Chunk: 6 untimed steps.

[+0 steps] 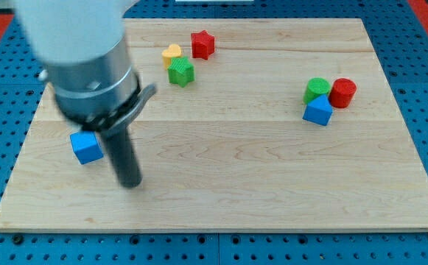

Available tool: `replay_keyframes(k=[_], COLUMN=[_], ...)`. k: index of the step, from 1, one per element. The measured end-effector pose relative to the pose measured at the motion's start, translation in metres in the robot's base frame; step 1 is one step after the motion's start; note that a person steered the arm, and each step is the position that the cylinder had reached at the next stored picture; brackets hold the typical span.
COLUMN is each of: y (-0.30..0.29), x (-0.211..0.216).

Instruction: Push the blue cube into green star

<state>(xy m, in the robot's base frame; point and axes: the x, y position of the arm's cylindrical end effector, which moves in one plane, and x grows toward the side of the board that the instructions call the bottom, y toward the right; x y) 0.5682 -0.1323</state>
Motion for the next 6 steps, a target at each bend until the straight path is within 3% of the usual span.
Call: replay_keyframes(k=[2, 3, 6], y=[-0.087, -0.08, 0.014], x=[-0.063, -0.099, -0.206])
